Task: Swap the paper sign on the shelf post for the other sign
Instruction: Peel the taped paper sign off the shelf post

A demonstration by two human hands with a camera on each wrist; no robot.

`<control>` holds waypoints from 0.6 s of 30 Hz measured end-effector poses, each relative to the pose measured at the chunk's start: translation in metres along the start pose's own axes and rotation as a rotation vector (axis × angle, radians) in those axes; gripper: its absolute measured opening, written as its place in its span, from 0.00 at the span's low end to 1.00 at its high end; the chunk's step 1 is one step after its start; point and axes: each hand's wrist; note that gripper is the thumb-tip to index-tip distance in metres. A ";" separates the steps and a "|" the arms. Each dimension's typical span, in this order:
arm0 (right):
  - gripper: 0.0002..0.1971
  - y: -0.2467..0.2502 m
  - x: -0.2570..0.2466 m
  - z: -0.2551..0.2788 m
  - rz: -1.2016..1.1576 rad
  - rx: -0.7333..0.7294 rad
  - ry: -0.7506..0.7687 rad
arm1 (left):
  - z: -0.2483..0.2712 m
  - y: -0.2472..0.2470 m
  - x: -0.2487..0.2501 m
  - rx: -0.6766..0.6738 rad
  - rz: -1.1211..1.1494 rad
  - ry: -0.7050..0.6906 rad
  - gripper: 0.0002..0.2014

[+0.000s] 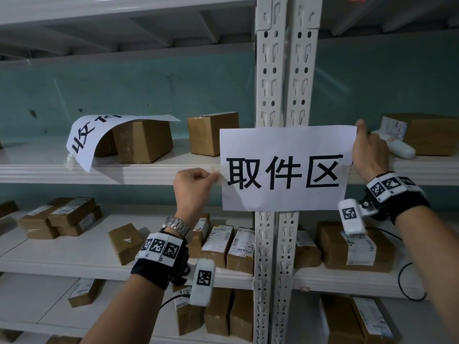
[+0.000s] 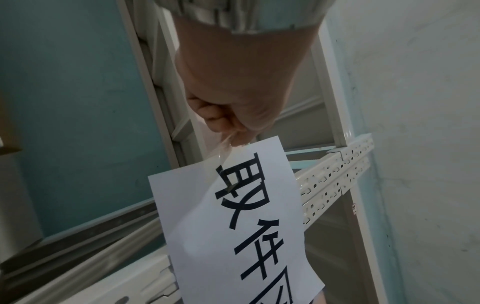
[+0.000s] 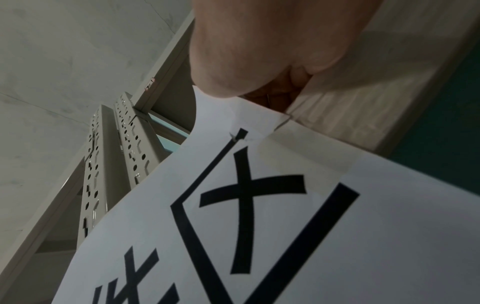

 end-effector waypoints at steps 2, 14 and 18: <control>0.41 -0.001 0.000 0.000 -0.005 0.002 0.002 | 0.004 -0.001 0.002 -0.007 0.050 -0.001 0.11; 0.39 0.005 -0.002 0.004 -0.138 -0.013 -0.010 | 0.019 0.009 0.015 -0.105 0.223 -0.125 0.13; 0.36 0.010 -0.003 0.009 -0.336 -0.056 -0.011 | 0.021 0.011 0.015 -0.098 0.259 -0.142 0.13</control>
Point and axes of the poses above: each hand's wrist, its own z-axis away from the middle knuckle, its own y-axis out of the back of the hand, x = y × z, and after that the axes turned 6 degrees about y, right-handed
